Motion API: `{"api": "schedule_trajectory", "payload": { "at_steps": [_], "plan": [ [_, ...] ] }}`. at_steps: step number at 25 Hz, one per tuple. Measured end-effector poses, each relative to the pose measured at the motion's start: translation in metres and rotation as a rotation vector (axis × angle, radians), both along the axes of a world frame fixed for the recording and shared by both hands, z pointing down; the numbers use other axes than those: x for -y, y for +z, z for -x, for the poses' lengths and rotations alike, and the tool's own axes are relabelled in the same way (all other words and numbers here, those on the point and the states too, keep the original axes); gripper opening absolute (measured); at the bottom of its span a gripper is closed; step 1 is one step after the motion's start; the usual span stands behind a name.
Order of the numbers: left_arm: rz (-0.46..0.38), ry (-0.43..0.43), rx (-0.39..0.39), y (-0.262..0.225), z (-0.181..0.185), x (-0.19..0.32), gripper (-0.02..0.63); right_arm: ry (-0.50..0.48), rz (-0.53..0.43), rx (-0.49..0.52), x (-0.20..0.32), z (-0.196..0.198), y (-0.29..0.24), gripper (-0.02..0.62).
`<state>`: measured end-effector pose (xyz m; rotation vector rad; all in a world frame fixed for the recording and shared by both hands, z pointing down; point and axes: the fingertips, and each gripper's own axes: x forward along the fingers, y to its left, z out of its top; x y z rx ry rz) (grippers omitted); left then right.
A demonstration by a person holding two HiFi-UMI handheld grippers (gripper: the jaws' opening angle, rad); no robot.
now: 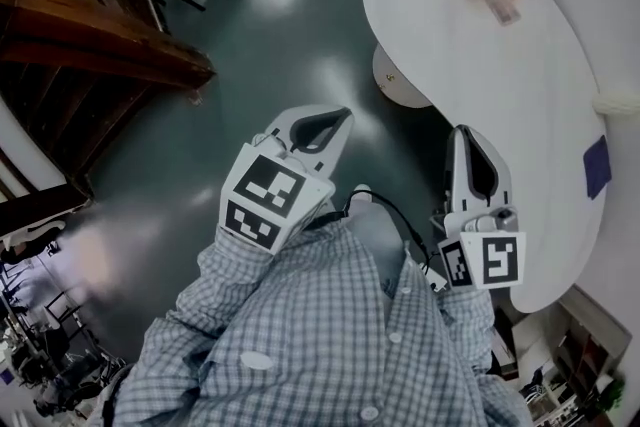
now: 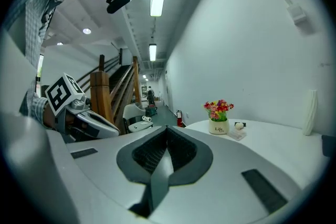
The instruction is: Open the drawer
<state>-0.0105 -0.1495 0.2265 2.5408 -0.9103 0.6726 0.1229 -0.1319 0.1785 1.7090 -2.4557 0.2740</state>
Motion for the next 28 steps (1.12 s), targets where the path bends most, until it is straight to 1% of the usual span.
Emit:
{"api": "schedule_trajectory", "payload": {
  "at_steps": [7, 16, 20, 24, 28],
  "plan": [
    [0.022, 0.107, 0.012, 0.008, 0.028, 0.035, 0.005, 0.1, 0.031, -0.002, 0.024, 0.031, 0.005, 0.009],
    [0.047, 0.216, 0.015, 0.024, 0.056, 0.06, 0.003, 0.186, 0.061, -0.018, 0.039, 0.067, 0.016, 0.009],
    [0.068, 0.27, 0.015, 0.035, 0.06, 0.063, 0.005, 0.237, 0.076, -0.023, 0.037, 0.075, 0.024, 0.009],
    [0.079, 0.325, 0.033, 0.047, 0.061, 0.067, 0.005, 0.291, 0.1, -0.007, 0.034, 0.078, 0.039, 0.009],
    [0.083, 0.355, 0.04, 0.057, 0.048, 0.071, 0.005, 0.319, 0.127, 0.008, 0.032, 0.068, 0.056, 0.009]
  ]
}}
